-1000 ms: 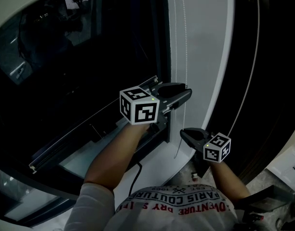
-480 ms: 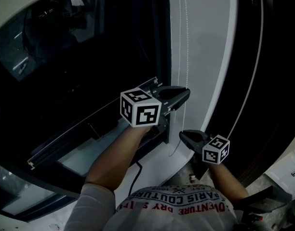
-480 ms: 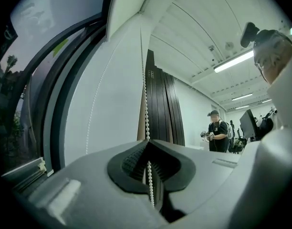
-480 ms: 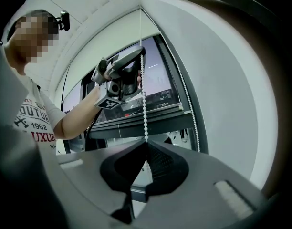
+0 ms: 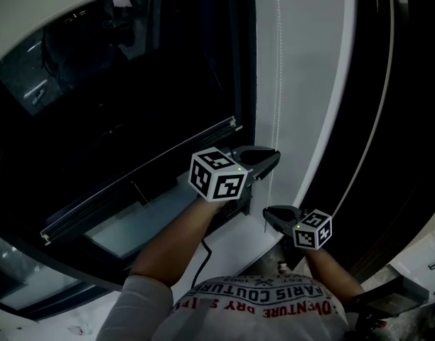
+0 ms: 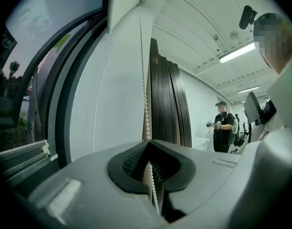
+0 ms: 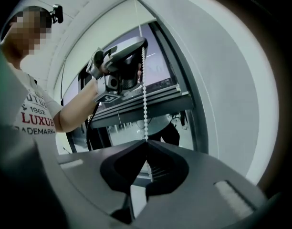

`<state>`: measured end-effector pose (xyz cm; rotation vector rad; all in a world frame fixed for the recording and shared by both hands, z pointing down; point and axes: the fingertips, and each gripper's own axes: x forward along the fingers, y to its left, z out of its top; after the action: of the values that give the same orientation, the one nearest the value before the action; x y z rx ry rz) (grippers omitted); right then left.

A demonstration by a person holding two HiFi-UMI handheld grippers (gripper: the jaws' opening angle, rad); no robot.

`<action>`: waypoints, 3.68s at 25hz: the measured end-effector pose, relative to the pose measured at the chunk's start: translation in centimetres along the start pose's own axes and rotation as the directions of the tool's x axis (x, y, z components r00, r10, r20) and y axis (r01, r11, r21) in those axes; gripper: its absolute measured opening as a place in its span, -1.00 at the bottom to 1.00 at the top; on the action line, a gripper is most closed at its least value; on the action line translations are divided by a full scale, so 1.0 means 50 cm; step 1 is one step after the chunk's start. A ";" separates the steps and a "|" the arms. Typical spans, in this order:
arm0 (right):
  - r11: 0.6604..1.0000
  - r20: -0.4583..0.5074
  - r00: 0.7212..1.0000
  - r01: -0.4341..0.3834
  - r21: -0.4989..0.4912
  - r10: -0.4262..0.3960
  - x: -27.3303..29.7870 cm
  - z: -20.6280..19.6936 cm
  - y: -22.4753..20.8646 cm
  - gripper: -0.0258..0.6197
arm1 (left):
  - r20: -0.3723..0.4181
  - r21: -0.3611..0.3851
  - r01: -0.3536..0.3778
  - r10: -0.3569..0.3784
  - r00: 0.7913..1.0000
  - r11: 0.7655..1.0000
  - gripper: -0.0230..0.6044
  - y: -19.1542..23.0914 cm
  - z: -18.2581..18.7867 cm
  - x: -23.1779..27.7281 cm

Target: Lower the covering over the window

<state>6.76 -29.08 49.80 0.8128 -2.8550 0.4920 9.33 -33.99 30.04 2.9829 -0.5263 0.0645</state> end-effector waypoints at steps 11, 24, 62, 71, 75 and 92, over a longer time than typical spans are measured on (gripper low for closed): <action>0.999 -0.192 0.981 0.035 0.039 -0.027 0.025 -0.175 -0.028 -0.90 | -0.116 -0.015 -0.056 0.054 0.992 0.998 -0.91 0.021 -0.188 0.002; 0.998 -0.322 0.946 0.056 0.038 -0.040 0.030 -0.296 -0.020 -0.89 | -0.159 -0.080 -0.093 0.079 0.984 0.992 -0.91 0.035 -0.319 -0.004; 0.985 0.292 0.952 -0.044 -0.170 0.093 -0.053 0.411 0.086 -0.66 | -0.108 -0.043 -0.042 0.037 0.993 0.998 -0.91 -0.052 -0.310 -0.027; 0.985 0.340 0.935 -0.042 -0.169 0.098 -0.056 0.417 0.093 -0.89 | -0.092 -0.039 -0.048 0.044 0.995 0.998 -0.91 -0.050 -0.307 -0.041; 0.986 0.368 0.924 -0.042 -0.159 0.099 -0.060 0.414 0.097 -0.89 | -0.086 -0.019 -0.068 0.066 0.994 0.998 -0.91 -0.039 -0.310 -0.048; 0.992 0.176 0.984 0.032 -0.126 -0.010 -0.001 0.168 0.031 -0.89 | -0.255 -0.005 -0.105 0.100 0.962 0.994 -0.91 -0.025 -0.561 -0.047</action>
<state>5.68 -30.70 41.51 0.9038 -2.9953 0.2421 6.90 -28.73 57.63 2.8663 -0.6434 0.4422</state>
